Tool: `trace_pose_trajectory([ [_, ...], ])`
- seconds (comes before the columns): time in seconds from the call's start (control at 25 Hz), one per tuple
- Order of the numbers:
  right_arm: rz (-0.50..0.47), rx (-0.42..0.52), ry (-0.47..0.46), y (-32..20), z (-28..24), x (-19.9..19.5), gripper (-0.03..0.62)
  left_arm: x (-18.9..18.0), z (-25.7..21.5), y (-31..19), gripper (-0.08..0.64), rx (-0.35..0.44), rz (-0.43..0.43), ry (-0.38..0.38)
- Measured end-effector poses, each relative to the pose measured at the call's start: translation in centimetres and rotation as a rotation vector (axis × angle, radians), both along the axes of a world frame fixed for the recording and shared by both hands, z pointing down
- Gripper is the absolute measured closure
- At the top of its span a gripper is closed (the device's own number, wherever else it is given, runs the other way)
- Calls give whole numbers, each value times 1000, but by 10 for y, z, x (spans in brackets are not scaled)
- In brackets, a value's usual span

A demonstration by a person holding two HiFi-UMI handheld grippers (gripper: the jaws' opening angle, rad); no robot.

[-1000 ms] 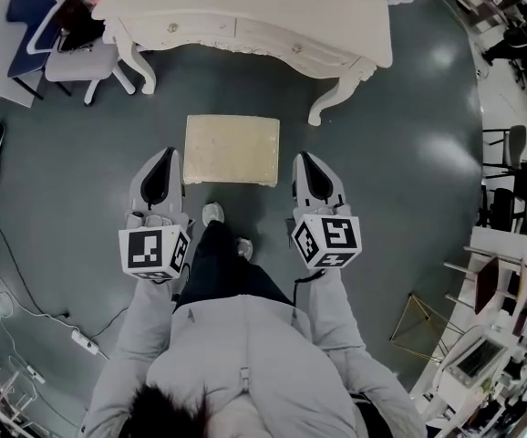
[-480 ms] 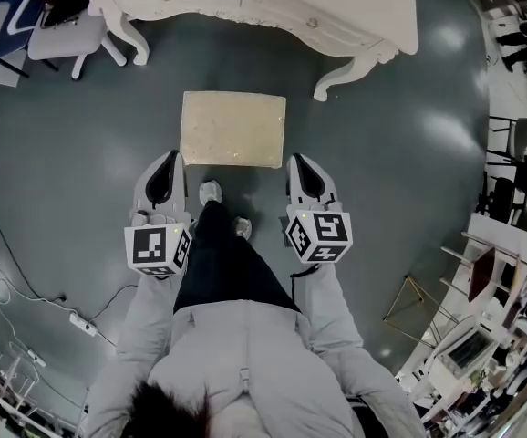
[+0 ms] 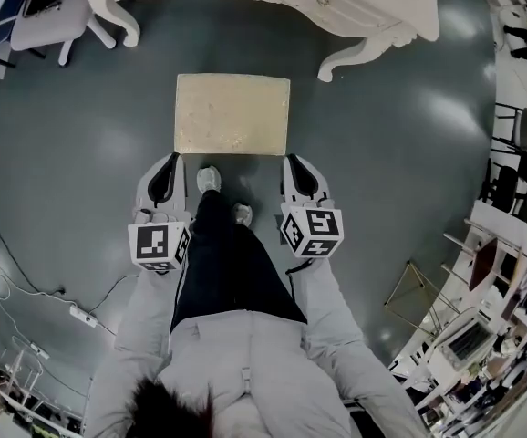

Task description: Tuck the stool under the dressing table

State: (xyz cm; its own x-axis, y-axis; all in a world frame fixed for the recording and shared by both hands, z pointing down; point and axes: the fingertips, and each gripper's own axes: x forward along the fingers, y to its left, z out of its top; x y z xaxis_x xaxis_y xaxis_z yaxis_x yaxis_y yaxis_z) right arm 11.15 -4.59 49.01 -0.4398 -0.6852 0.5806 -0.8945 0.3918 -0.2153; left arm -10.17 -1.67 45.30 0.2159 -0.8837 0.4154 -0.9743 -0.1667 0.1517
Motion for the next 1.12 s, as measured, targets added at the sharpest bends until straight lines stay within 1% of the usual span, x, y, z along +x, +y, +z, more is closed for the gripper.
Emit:
trace_pose_trajectory([
  [0.32, -9, -49, 11, 7, 57, 0, 529, 7, 58, 7, 546, -43, 47, -33],
  [0.6, -12, -96, 26, 18, 111, 6, 496, 10, 112, 11, 541, -83, 80, -48],
  [0.8, -2, -119, 32, 24, 142, 14, 471, 5, 142, 14, 522, -103, 76, -43],
  [1.12, 17, -138, 34, 23, 189, 23, 425, -8, 193, 21, 481, -145, 62, -63],
])
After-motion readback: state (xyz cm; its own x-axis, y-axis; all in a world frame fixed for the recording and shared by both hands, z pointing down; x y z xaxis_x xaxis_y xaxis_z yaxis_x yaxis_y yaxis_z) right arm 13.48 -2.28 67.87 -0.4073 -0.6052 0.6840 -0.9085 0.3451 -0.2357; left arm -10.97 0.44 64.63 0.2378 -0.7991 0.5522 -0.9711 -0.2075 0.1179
